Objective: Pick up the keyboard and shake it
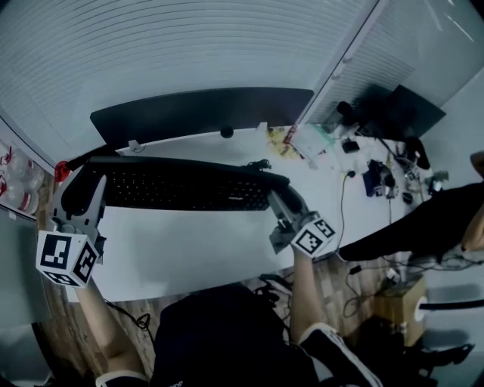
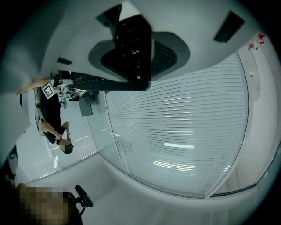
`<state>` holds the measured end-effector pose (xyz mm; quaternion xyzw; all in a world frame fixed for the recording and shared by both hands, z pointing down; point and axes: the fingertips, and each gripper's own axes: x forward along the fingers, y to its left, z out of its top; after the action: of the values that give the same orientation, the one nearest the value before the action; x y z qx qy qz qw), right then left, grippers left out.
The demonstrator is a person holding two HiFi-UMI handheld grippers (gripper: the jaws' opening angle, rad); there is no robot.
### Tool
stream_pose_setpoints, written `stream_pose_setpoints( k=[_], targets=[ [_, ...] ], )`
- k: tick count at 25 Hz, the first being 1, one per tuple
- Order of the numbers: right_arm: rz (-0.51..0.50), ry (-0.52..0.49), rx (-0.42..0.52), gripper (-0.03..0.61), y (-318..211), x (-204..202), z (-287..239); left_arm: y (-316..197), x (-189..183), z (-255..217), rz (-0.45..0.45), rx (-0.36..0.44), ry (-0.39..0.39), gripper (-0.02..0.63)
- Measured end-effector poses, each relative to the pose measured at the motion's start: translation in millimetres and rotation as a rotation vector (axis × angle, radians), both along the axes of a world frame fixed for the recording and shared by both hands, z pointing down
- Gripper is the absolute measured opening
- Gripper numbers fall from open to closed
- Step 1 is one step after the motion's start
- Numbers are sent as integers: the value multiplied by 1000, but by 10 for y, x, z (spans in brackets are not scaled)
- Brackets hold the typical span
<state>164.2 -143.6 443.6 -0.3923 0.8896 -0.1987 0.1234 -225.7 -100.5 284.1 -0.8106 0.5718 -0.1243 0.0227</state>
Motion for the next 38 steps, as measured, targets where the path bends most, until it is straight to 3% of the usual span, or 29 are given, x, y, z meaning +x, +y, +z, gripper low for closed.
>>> stream_pose_setpoints(
  k=[4, 9, 13, 17, 22, 26, 30, 33, 38],
  targets=[
    [-16, -16, -5, 184, 205, 35, -38, 187, 39, 26, 0, -10, 30, 163],
    [11, 12, 4, 184, -49, 70, -69, -69, 2, 165, -7, -17, 55, 163],
    [3, 5, -10, 184, 141, 151, 8, 133, 91, 162, -1, -21, 56, 163],
    [4, 9, -31, 184, 39, 152, 43, -66, 82, 282, -18, -36, 54, 163],
    [11, 22, -14, 184, 179, 243, -30, 108, 153, 294, -1, -31, 94, 163],
    [16, 58, -6, 184, -16, 196, -33, -34, 105, 339, -19, -27, 104, 163],
    [-2, 47, 3, 184, 231, 227, -115, 145, 140, 231, 1, 0, 120, 163],
    [8, 60, 0, 184, 10, 213, -65, -46, 102, 358, -25, -11, 114, 163],
    [20, 117, 33, 184, 4, 214, -210, 29, 22, 496, -39, -8, 184, 163]
  ],
)
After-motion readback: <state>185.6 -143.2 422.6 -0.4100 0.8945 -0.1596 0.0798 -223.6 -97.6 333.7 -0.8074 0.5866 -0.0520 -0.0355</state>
